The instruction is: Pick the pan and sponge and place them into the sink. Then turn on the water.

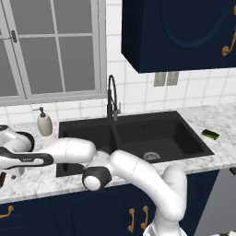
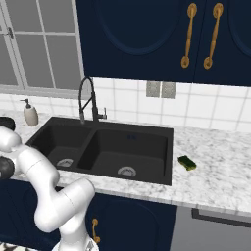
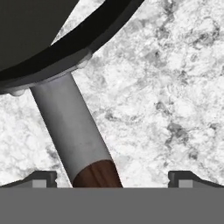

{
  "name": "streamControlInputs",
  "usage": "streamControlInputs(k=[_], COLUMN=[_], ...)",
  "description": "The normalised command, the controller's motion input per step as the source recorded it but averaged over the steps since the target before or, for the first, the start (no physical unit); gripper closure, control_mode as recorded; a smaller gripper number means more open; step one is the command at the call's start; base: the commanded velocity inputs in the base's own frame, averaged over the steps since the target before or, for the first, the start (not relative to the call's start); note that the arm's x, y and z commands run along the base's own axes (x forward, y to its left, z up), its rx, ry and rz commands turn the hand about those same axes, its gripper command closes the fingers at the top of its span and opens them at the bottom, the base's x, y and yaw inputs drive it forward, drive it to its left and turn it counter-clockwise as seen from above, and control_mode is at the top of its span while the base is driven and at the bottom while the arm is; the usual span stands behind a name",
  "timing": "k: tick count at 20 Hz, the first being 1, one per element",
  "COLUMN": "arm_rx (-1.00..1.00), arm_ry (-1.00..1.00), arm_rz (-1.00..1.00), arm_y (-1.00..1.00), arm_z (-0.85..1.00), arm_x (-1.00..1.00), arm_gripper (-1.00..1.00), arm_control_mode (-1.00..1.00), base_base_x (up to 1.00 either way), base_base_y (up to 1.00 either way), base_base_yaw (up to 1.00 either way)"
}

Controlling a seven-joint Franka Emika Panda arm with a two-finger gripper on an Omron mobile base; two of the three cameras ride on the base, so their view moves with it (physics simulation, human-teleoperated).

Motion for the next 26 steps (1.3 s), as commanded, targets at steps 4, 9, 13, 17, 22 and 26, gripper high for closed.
streamControlInputs(k=[4, 9, 13, 17, 22, 26], arm_rx=[-0.10, -0.05, 0.00, 0.00, -0.01, -0.03], arm_ry=[0.06, 0.00, -0.04, 0.00, 0.08, 0.07], arm_rz=[0.00, 0.00, 0.00, -0.09, -0.20, -0.18], arm_y=[0.23, 0.09, 0.02, 0.00, 0.00, -0.25], arm_z=[-0.12, 0.00, 0.16, 0.80, 0.84, 0.09], arm_x=[0.07, 0.00, 0.00, 0.00, -0.01, -0.03], arm_gripper=[1.00, 1.00, 1.00, 1.00, 1.00, 1.00], arm_control_mode=[-1.00, -1.00, -1.00, -1.00, -1.00, -1.00], base_base_x=[0.00, 0.00, 0.00, 0.00, 0.00, 0.00], base_base_y=[0.00, 0.00, 0.00, 0.00, 0.00, 0.00], base_base_yaw=[0.00, 0.00, 0.00, 0.00, 0.00, 0.00])
